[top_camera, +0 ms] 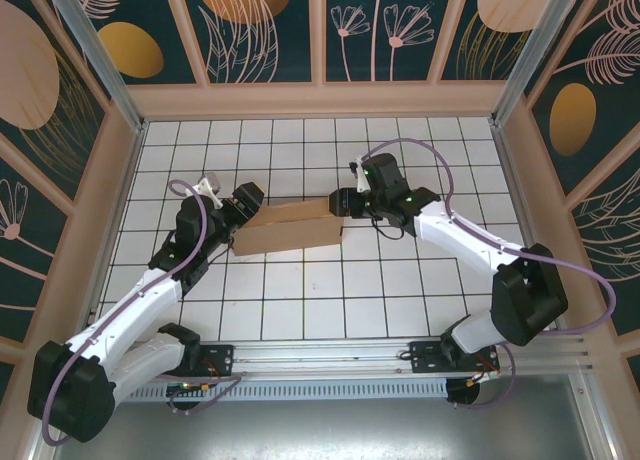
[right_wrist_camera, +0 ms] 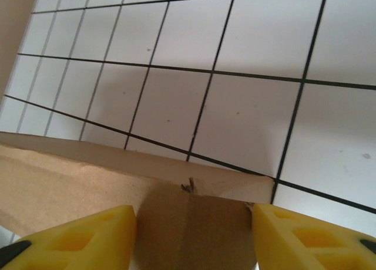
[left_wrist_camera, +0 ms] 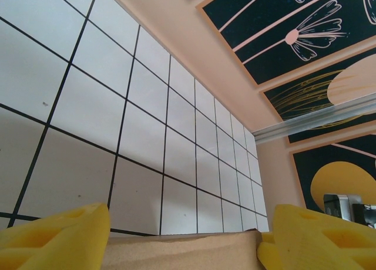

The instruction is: Fold the paper box

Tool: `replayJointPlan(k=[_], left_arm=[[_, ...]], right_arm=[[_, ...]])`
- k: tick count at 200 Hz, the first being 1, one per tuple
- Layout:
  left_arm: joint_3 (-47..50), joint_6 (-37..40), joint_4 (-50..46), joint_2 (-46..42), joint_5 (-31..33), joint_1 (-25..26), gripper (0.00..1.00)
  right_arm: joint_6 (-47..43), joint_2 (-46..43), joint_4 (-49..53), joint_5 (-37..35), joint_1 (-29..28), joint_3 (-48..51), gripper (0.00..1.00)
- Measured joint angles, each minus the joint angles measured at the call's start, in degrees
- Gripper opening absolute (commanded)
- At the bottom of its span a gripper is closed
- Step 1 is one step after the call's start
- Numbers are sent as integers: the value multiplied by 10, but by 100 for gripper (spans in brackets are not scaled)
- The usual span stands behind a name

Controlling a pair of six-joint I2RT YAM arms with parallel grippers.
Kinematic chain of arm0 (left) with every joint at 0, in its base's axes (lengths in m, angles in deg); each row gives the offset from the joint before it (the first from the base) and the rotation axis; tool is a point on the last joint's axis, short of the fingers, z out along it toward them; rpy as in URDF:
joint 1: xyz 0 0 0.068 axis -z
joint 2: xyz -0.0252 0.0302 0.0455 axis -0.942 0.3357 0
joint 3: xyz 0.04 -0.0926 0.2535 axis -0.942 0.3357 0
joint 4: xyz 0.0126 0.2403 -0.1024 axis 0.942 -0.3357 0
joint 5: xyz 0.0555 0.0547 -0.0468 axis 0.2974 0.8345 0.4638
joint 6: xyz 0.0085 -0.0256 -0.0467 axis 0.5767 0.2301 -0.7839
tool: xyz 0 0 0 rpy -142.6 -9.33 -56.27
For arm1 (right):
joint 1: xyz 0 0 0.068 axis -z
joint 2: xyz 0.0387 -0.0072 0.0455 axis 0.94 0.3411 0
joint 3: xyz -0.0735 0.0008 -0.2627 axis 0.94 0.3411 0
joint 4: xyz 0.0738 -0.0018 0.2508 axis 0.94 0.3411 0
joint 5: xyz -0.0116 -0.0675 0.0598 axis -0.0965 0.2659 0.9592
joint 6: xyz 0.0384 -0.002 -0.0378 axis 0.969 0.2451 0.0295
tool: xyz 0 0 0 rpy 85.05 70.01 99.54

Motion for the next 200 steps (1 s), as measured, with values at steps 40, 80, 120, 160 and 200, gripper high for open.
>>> replayJointPlan(k=[40, 80, 120, 160, 200], left_arm=[[0, 4, 9, 6, 2, 0, 74], [7, 11, 30, 12, 9, -4, 73], [14, 10, 47, 12, 5, -5, 73], [14, 10, 47, 12, 2, -5, 73], [5, 13, 44, 22, -1, -4, 74]], right_arm=[[44, 0, -75, 66, 15, 36, 37], [110, 2, -158, 138, 40, 78, 39], [84, -7, -116, 98, 35, 63, 46], [1, -36, -12, -37, -17, -18, 43], [-43, -22, -1, -69, -81, -68, 32]])
